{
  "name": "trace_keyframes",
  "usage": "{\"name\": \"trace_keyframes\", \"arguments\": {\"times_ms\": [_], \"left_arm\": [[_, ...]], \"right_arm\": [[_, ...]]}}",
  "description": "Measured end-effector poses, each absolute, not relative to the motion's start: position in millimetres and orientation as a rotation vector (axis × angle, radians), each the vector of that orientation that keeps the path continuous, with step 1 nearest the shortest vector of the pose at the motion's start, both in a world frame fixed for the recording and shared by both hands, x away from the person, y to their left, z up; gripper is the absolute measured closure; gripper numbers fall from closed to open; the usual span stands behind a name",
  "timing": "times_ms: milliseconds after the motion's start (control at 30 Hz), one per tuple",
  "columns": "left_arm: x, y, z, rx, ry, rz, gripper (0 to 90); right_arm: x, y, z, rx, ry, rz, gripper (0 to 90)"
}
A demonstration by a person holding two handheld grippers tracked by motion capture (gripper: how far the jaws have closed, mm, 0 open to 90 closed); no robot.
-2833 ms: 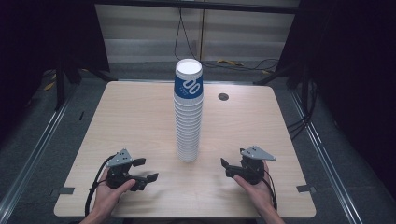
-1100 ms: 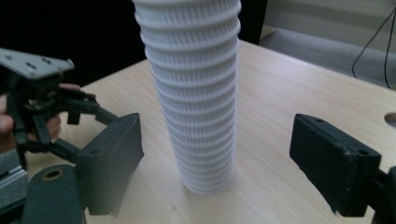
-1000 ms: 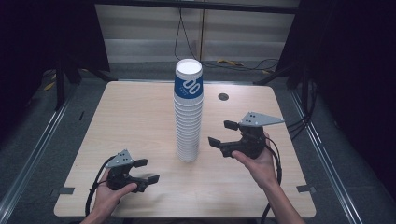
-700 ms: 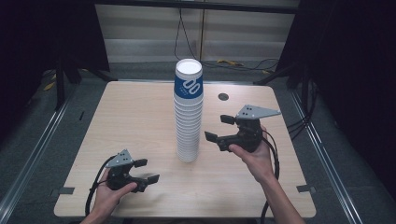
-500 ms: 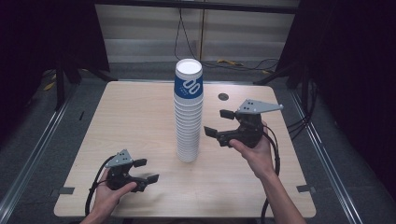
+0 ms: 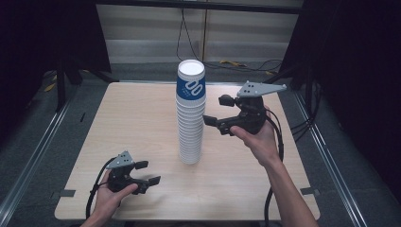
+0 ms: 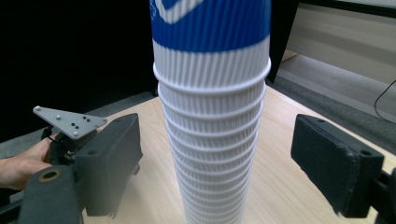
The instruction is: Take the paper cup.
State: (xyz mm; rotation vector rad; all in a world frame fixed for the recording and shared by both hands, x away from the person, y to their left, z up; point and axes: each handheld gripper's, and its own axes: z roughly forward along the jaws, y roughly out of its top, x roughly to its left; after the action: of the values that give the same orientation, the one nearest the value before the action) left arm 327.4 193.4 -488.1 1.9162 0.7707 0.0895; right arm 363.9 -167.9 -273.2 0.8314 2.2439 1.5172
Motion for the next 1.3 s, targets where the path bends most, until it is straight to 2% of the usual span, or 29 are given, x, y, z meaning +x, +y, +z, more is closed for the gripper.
{"name": "trace_keyframes", "arguments": {"times_ms": [467,833,1300], "left_arm": [[327.7,194.0,-488.0,1.913,0.775,0.086,16.5],[328.2,194.3,-488.3,1.914,0.778,0.085,16.5],[328.0,192.7,-489.3,1.929,0.772,0.085,16.5]], "right_arm": [[372.7,-155.3,-246.0,0.776,2.284,1.485,18.1],[386.5,-146.9,-232.9,0.756,2.320,1.472,13.6],[401.9,-131.3,-213.6,0.718,2.372,1.443,13.8]]}}
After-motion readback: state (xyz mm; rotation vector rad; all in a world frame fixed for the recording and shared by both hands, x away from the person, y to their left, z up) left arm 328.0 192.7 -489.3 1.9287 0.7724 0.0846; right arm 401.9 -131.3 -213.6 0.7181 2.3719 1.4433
